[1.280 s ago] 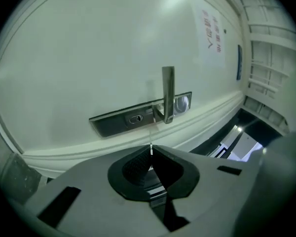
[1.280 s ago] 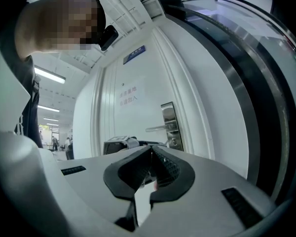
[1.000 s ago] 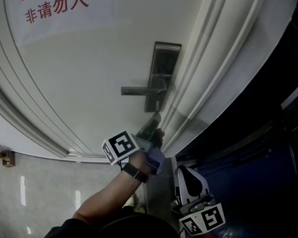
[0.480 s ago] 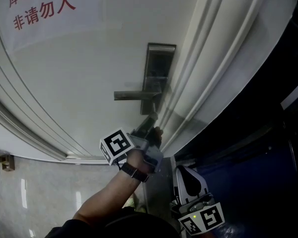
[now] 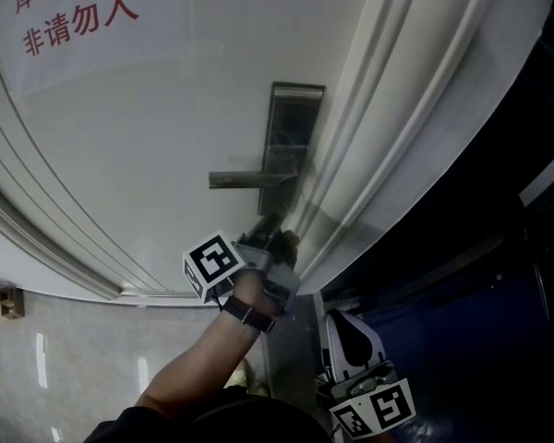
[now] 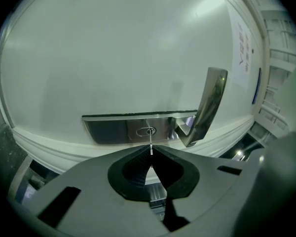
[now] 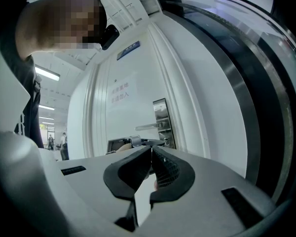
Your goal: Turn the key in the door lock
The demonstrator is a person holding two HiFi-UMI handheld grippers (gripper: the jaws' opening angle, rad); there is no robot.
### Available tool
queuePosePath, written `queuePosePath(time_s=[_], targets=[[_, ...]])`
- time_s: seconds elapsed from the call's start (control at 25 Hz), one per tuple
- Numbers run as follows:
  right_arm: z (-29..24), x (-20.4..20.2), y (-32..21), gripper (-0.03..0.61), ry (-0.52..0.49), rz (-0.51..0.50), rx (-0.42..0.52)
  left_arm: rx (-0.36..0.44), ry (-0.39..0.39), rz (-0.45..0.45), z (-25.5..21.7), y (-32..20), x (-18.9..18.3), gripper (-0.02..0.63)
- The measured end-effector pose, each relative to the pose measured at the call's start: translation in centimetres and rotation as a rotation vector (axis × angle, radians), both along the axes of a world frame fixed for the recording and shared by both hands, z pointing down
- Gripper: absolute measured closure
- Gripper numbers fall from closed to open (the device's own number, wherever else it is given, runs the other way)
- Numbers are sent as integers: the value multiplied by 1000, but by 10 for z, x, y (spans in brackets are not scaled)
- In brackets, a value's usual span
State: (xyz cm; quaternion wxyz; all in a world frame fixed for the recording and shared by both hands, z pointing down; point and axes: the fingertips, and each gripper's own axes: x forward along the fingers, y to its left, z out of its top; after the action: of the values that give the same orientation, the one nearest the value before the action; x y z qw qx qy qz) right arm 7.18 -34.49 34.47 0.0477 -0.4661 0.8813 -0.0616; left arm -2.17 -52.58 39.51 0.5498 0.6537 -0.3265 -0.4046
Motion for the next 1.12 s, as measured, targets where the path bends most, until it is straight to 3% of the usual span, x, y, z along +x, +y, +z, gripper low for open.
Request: queuePosePath(time_s=[0.48,0.84,1.12], targets=[[0,-3,-5,563,-10,-1,-3,-63,7,-5,-4,-7,3,606],[0,-5,-8,563,-19,-8,-4,-108,-54,-20,-7,-18,1,606],[1,-6,-11,563,-20,-9,-9,-123,-60,-22,-7,-32,-1,606]])
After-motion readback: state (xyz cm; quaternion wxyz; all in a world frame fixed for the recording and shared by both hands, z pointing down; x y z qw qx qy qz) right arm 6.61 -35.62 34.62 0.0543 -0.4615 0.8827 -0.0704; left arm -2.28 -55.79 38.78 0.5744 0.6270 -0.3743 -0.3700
